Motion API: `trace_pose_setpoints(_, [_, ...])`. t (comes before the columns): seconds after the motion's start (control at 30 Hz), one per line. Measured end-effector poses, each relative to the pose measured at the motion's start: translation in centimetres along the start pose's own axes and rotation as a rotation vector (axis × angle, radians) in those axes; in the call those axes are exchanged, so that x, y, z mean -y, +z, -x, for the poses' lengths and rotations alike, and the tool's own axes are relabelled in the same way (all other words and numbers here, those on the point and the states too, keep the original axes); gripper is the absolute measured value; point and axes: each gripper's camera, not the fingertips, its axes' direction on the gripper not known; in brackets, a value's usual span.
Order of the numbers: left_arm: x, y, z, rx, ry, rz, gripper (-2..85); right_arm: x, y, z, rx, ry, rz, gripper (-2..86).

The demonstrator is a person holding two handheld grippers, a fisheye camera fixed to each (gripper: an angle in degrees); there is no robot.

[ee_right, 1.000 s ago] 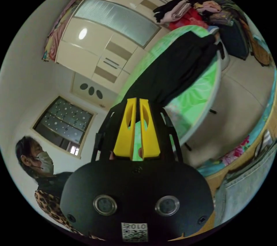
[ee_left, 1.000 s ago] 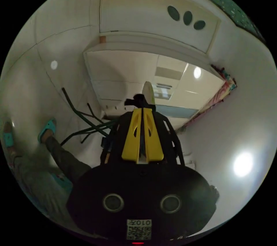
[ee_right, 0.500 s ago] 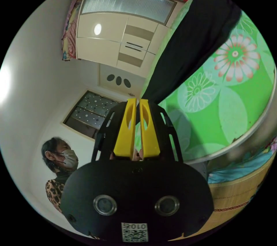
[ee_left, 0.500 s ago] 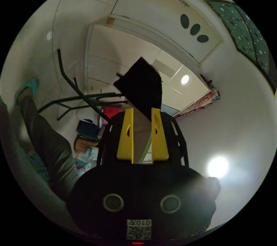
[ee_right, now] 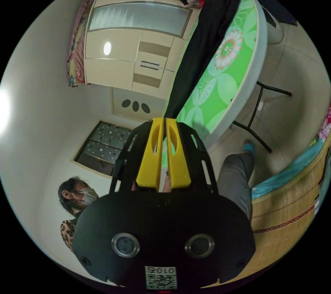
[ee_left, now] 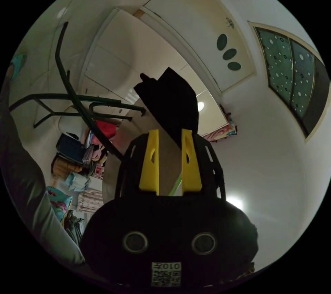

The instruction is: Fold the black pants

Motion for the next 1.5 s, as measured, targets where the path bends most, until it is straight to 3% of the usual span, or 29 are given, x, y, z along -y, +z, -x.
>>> trace_pose_setpoints(0.7, [4.4, -3.3, -1.4, -0.087, -0.002, -0.087, 10.7, -2.5, -1.7, 0.1, 0.011, 0.058, -0.048, 3.0])
trace_pose_setpoints(1.5, [4.9, -1.9, 10.6, -0.055, -0.019, -0.141, 10.1, -4.6, -1.6, -0.6, 0.026, 0.089, -0.053, 2.8])
